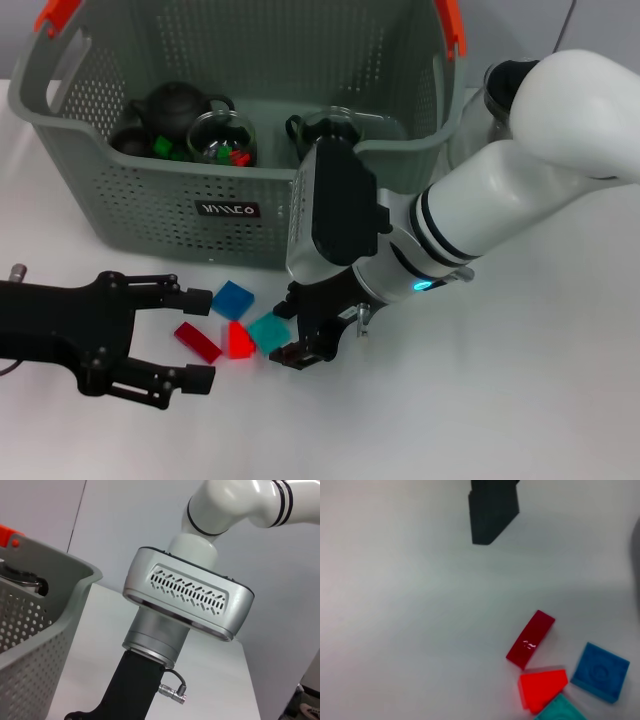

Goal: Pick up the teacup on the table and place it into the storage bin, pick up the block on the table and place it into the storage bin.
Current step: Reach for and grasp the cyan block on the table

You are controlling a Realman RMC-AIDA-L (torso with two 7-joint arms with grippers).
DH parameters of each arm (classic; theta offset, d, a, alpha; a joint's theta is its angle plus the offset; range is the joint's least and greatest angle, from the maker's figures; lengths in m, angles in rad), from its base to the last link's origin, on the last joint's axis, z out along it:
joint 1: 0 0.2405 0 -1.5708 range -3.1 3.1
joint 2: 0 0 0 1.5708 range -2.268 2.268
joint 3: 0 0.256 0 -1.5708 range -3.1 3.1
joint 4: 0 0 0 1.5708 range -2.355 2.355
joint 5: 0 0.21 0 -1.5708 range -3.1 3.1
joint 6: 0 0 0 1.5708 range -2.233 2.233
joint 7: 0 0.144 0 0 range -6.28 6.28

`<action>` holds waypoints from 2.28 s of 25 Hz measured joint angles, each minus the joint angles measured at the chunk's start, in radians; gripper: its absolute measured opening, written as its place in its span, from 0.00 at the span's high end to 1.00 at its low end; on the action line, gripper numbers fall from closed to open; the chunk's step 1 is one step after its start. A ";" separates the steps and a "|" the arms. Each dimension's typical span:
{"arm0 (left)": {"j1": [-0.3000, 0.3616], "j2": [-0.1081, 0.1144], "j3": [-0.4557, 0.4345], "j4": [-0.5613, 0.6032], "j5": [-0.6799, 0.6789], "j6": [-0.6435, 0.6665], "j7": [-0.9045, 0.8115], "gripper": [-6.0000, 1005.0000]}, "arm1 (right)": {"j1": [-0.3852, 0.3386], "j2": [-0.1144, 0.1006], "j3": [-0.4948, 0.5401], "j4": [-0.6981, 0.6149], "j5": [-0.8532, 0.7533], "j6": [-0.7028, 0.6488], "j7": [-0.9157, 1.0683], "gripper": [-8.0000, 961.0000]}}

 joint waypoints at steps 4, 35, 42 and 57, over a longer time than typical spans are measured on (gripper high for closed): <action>-0.004 0.000 0.000 0.000 0.000 0.000 -0.007 0.08 | 0.001 0.000 0.002 -0.002 -0.007 0.009 0.002 0.40; -0.019 0.000 0.000 0.000 0.010 0.002 -0.007 0.08 | -0.016 0.013 -0.002 -0.004 -0.005 0.030 0.071 0.40; -0.019 0.000 0.000 0.000 0.014 0.006 -0.013 0.08 | -0.027 0.004 0.009 -0.032 -0.003 -0.027 0.071 0.40; -0.031 0.002 0.000 -0.002 0.014 0.016 -0.032 0.08 | -0.030 0.005 0.081 -0.052 -0.079 -0.036 0.067 0.40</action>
